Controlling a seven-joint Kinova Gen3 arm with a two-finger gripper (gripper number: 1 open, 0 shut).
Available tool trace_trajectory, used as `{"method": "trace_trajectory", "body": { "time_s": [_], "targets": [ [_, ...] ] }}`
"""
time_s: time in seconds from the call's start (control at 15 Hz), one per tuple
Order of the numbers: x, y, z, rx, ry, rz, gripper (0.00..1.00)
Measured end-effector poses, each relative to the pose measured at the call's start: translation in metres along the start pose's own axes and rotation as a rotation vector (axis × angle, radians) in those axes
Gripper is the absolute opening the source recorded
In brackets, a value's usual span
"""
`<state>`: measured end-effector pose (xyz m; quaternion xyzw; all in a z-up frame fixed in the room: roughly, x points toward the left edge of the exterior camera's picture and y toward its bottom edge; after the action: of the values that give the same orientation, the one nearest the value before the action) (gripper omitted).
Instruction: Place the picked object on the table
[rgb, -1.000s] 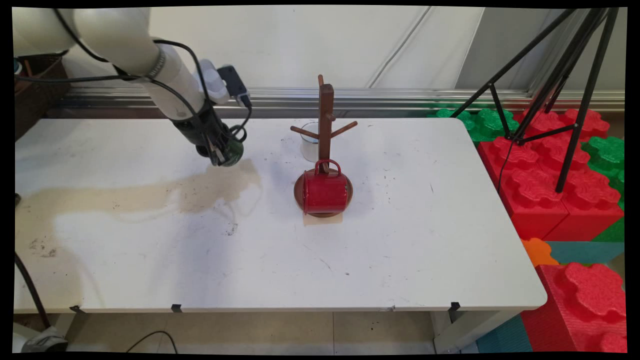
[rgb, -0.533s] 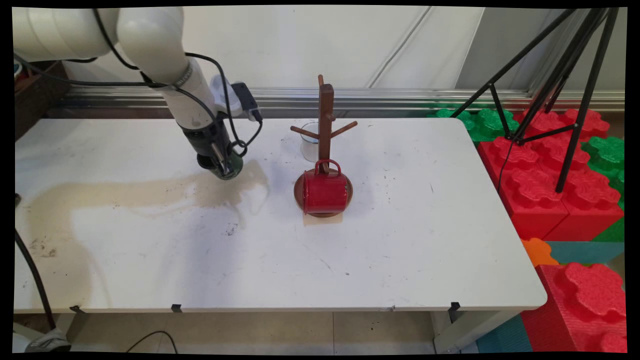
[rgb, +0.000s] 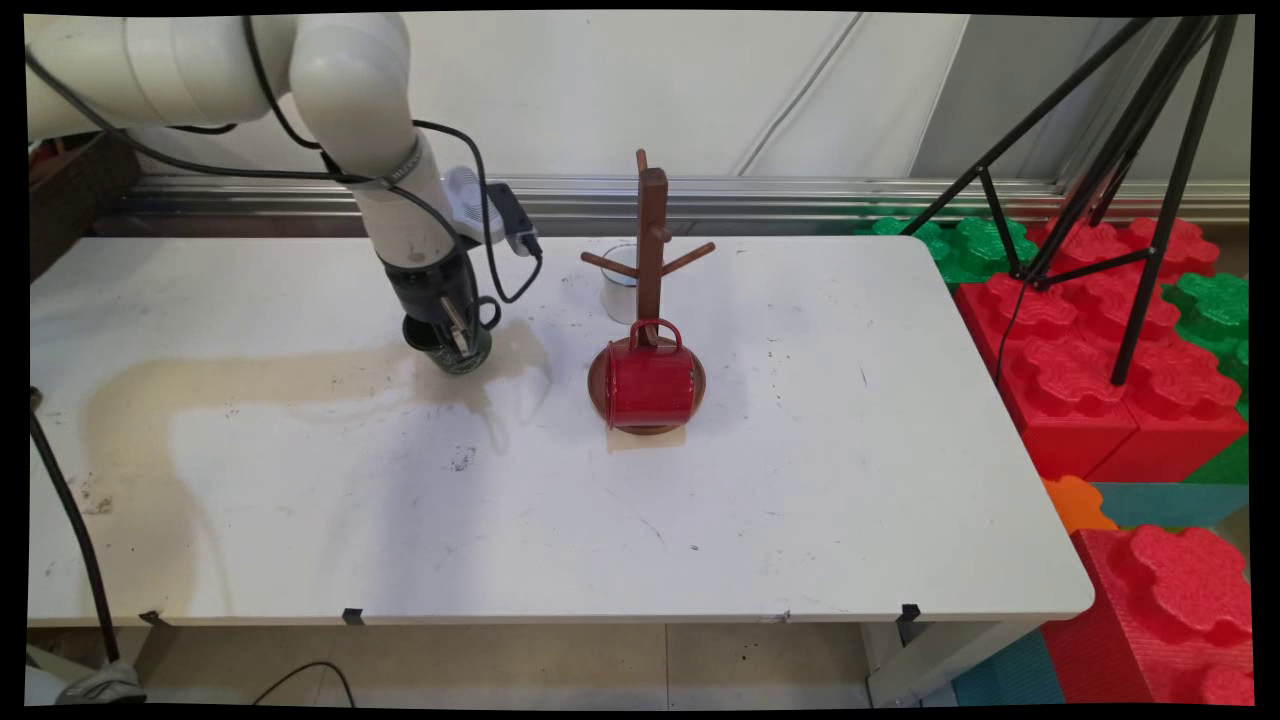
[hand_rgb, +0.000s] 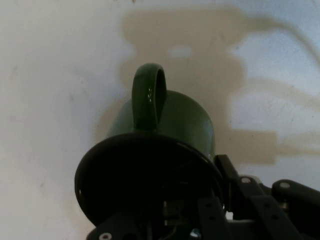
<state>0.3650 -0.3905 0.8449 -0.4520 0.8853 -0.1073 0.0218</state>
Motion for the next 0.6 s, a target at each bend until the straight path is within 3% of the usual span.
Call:
{"method": "trace_trajectory", "body": {
  "time_s": [0.6],
  "targets": [
    [0.018, -0.005, 0.017, -0.027, -0.039, 0.004, 0.0]
  ]
}}
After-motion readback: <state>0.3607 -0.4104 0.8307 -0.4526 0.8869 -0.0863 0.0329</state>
